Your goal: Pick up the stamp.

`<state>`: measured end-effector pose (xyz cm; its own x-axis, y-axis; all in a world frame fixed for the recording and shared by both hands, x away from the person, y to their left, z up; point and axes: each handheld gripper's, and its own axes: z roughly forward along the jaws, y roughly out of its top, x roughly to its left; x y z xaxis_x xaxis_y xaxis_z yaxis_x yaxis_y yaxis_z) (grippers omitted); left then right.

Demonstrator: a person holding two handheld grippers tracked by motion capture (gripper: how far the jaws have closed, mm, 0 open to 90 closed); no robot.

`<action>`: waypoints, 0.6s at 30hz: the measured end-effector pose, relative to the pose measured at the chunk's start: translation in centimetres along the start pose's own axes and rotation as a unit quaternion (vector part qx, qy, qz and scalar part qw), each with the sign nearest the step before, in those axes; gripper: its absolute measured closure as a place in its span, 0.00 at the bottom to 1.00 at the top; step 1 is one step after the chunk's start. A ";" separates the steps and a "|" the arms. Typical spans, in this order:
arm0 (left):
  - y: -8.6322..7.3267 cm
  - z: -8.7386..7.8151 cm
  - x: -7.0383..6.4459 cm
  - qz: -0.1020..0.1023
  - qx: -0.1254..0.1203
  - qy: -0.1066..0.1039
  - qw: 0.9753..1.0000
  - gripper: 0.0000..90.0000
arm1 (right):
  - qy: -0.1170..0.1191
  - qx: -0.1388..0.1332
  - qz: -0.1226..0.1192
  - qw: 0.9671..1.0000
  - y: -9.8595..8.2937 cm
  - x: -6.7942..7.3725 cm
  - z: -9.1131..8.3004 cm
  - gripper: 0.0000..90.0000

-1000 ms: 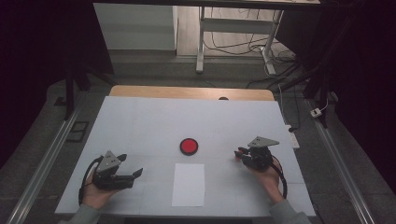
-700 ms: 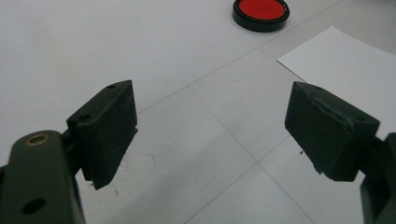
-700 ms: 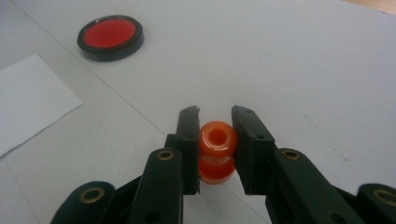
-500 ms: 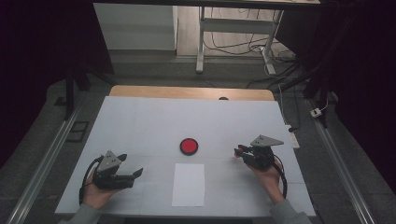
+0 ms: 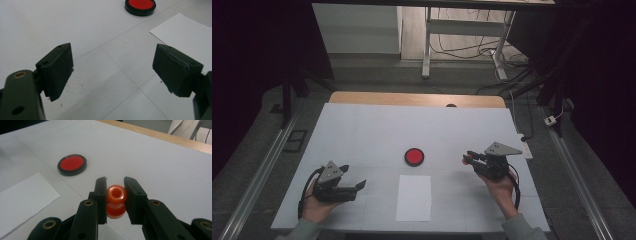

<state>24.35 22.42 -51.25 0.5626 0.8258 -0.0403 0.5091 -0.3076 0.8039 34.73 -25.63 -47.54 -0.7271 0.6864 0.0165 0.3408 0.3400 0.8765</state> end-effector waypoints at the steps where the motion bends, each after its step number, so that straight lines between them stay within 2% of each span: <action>1: 0.0 0.0 0.0 0.000 0.000 0.000 1.000 0.19 | 0.001 -0.002 -0.001 1.000 0.1 0.1 -0.1 0.80; 18: 0.1 0.1 0.0 0.001 -0.002 0.001 1.000 0.19 | 0.030 -0.026 -0.013 0.999 1.4 1.6 -0.5 0.80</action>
<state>24.44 22.34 -51.27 0.5626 0.8259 -0.0378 0.5057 -0.3076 0.8060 33.76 -24.34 -46.07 -0.7698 0.6379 0.0200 0.2903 0.3220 0.9012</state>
